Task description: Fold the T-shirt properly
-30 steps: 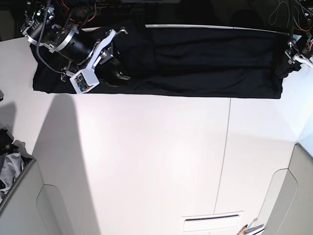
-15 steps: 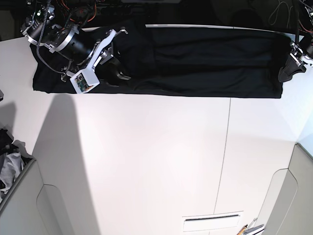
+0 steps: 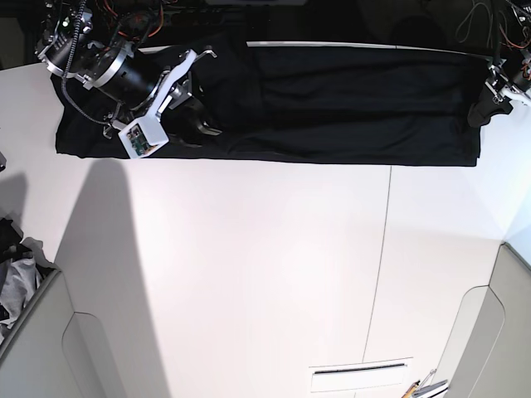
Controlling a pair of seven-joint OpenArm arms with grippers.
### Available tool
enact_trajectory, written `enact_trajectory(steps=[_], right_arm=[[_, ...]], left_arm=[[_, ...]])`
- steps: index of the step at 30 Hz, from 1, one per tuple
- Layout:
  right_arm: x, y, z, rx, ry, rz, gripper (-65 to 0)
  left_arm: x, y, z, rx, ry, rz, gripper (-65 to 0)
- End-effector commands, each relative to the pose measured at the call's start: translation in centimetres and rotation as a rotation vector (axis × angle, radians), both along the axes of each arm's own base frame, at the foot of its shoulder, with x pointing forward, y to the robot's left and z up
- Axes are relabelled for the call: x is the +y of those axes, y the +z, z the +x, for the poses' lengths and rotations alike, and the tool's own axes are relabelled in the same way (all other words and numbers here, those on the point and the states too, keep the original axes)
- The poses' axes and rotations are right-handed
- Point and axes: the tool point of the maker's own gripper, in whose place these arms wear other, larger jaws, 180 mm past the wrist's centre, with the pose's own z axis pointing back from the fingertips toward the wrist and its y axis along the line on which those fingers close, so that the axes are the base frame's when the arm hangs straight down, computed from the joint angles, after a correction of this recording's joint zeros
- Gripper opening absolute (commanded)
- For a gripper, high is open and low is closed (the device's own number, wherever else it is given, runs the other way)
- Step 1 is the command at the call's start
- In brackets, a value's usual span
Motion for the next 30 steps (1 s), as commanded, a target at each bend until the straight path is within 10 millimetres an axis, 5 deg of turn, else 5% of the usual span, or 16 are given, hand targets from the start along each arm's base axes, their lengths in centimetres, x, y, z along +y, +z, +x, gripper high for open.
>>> enact_trajectory(steps=[1, 11, 18, 23, 30], right_arm=[[0.3, 1.2, 0.3, -0.042, 0.001, 0.032, -45.3], [0.3, 1.3, 0.4, -0.045, 0.000, 0.034, -45.3], [0.3, 1.2, 0.4, -0.045, 0.000, 0.032, -45.3], [-0.8, 0.6, 0.8, -0.035, -0.046, -0.024, -45.3], [-5.2, -0.7, 1.9, -0.014, -0.222, -0.158, -45.3]], left_arm=[[0.9, 1.1, 0.6, -0.030, -0.001, 0.028, -30.1], [0.4, 0.8, 0.5, -0.028, 0.001, 0.016, -32.2], [0.5, 0.6, 0.5, -0.024, 0.004, 0.025, -65.0], [0.4, 1.7, 1.2, -0.086, 0.027, -0.018, -65.0], [-0.8, 3.8, 2.1, -0.162, 0.000, -0.090, -65.0]])
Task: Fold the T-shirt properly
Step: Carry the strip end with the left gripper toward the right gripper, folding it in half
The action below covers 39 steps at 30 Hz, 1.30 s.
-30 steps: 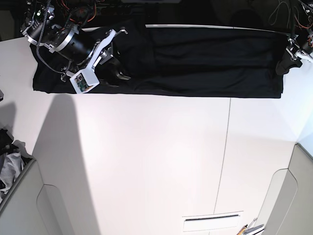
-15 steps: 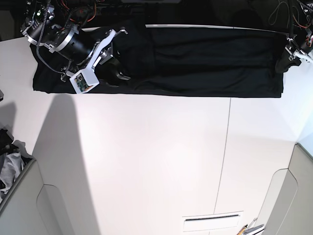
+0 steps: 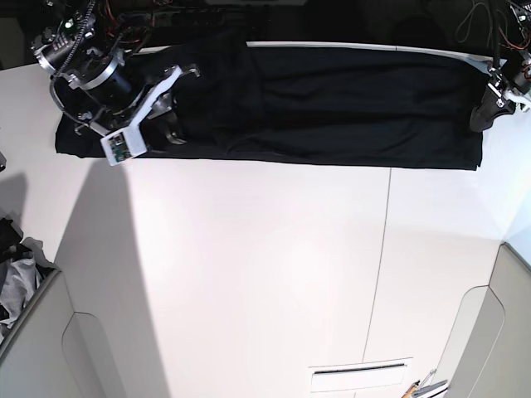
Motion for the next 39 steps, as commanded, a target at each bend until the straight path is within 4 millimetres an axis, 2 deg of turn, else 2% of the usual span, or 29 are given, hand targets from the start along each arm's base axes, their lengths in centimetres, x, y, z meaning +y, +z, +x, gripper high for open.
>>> enact_trajectory(steps=[1, 8, 12, 16, 21, 25, 29, 34, 39], right_arm=[[-0.8, 0.8, 0.6, -0.041, -0.033, 0.001, -45.3], [-8.9, -0.6, 0.8, -0.011, -0.224, -0.091, -45.3], [-12.9, -1.8, 0.7, 0.003, -0.292, -0.115, -45.3], [-15.3, -3.4, 0.6, 0.044, -0.348, -0.121, -45.3], [-16.1, -4.9, 0.9, 0.078, -0.381, -0.093, -45.3], [-15.7, -5.1, 1.0, 0.082, -0.382, -0.052, -45.3], [-15.7, -5.1, 1.1, 0.081, -0.381, -0.051, -45.3], [-15.5, -5.0, 1.1, 0.078, -0.380, -0.035, -45.3], [-15.5, -5.0, 1.1, 0.078, -0.380, -0.035, -45.3]], left_arm=[[0.2, 1.8, 0.8, -0.049, -0.029, 0.016, -65.0], [-2.7, 3.8, 1.6, -0.097, -0.139, 0.058, -65.0], [-5.9, 5.0, 1.9, -0.144, -0.203, 0.066, -65.0], [-9.8, 6.2, 2.1, -0.190, -0.297, 0.073, -65.0], [-17.5, 7.4, 2.3, -0.252, -0.497, 0.024, -65.0], [-23.8, 8.5, 1.7, -0.309, -0.635, -0.060, -65.0], [-28.8, 9.2, 0.8, -0.340, -0.736, -0.159, -65.0], [-32.9, 9.7, -0.4, -0.353, -0.821, -0.255, -65.0], [-34.9, 10.5, -0.8, -0.375, -0.874, -0.293, -65.0]])
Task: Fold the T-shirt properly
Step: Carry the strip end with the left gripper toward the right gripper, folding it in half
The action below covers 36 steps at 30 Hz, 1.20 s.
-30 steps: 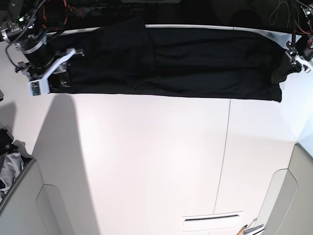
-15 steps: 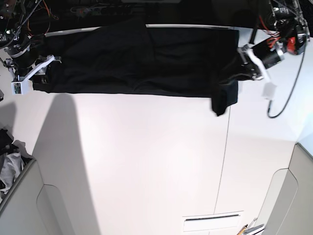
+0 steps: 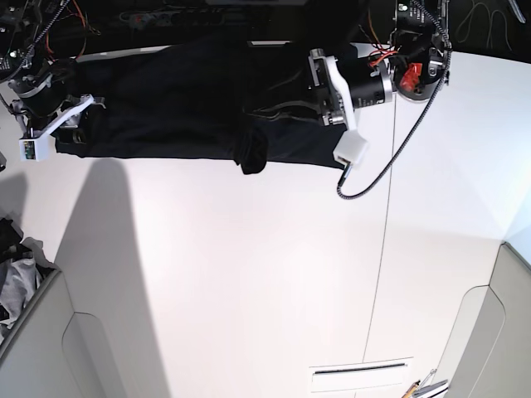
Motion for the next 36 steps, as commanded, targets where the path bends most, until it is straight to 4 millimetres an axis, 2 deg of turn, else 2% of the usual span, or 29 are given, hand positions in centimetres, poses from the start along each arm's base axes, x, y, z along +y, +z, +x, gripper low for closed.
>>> enact_trajectory(steps=[1, 6, 22, 25, 28, 36], right_arm=[[-0.3, 1.0, 0.6, -0.043, 0.003, -0.006, -45.3], [0.1, 1.2, 0.8, -0.055, 0.004, 0.022, -45.3], [0.3, 1.3, 0.9, -0.060, 0.005, 0.035, -45.3], [0.3, 1.3, 0.9, -0.060, 0.005, 0.035, -45.3], [0.3, 1.3, 0.9, -0.060, 0.005, 0.035, -45.3], [0.6, 1.4, 1.0, -0.069, 0.006, 0.056, -45.3]], left_arm=[[-0.2, 1.8, 0.9, -0.054, 0.013, -0.050, -65.0], [-0.2, 1.9, 2.3, -0.096, 0.038, -0.019, -65.0], [-0.3, 1.7, 2.0, -0.090, 0.025, -0.007, -65.0], [-0.3, 0.8, 1.9, -0.089, 0.018, 0.041, -65.0], [-0.9, -0.3, 1.6, -0.090, -0.006, 0.103, -65.0], [-3.1, -0.8, 1.1, -0.121, -0.032, 0.124, -65.0]])
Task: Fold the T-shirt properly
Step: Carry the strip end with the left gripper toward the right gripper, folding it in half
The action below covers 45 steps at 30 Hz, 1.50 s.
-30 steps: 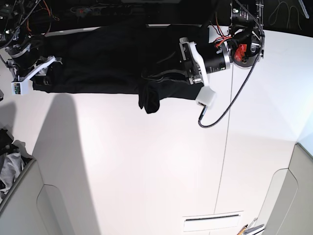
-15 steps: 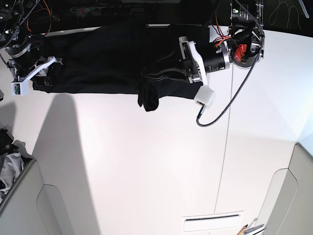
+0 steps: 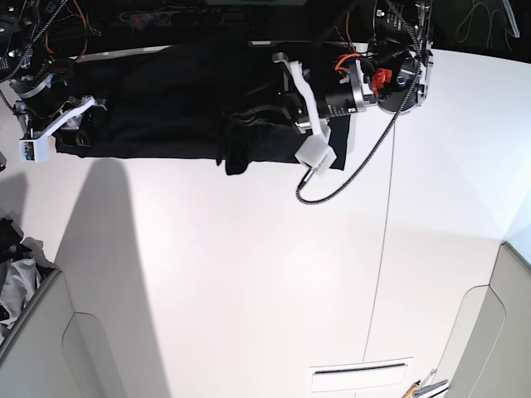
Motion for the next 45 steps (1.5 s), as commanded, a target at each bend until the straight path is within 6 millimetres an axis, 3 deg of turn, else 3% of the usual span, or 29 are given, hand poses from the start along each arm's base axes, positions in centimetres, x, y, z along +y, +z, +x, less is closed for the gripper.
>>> enact_trajectory(steps=[1, 2, 6, 8, 18, 26, 30, 32, 35, 39, 45], right_arm=[[-0.3, 1.0, 0.6, -0.044, 0.002, -0.007, -45.3], [-0.3, 1.0, 0.6, -0.044, 0.002, -0.006, -45.3], [-0.3, 1.0, 0.6, -0.044, 0.002, -0.006, -45.3], [-0.3, 1.1, 0.7, -0.044, 0.002, -0.006, -45.3], [-0.3, 1.0, 0.6, -0.044, 0.002, -0.006, -45.3], [-0.4, 1.0, 0.6, -0.042, 0.002, -0.017, -45.3], [-1.7, 1.4, 1.0, -0.036, 0.011, -0.084, -45.3], [-2.2, 1.7, 1.2, -0.040, 0.020, -0.104, -45.3], [-2.7, 2.0, 1.4, -0.042, 0.027, -0.123, -45.3], [-2.7, 2.1, 1.4, -0.044, 0.028, -0.120, -45.3], [-2.6, 2.2, 1.5, -0.049, 0.029, -0.114, -45.3]], left_arm=[[-0.5, 1.5, 0.4, -0.034, 0.005, -0.056, -65.0], [-0.6, 1.5, 0.2, -0.033, -0.001, -0.058, -65.0], [-0.8, 1.7, 0.2, -0.035, -0.001, -0.065, -46.8], [-0.8, 2.1, 0.6, -0.046, 0.022, -0.085, -43.7], [0.0, 3.2, 3.6, -0.133, 0.111, -0.081, -43.7], [4.9, 1.2, 5.2, -0.121, 0.207, 0.063, -43.7], [7.4, 1.2, 6.2, -0.127, 0.280, 0.089, -43.7], [7.7, 1.3, 6.3, -0.126, 0.290, 0.083, -43.7], [6.8, 1.7, 5.7, -0.110, 0.254, 0.040, -46.5], [3.9, 1.7, 4.3, -0.096, 0.162, 0.014, -65.0], [-1.0, 0.2, 3.7, -0.146, 0.031, 0.082, -65.0]])
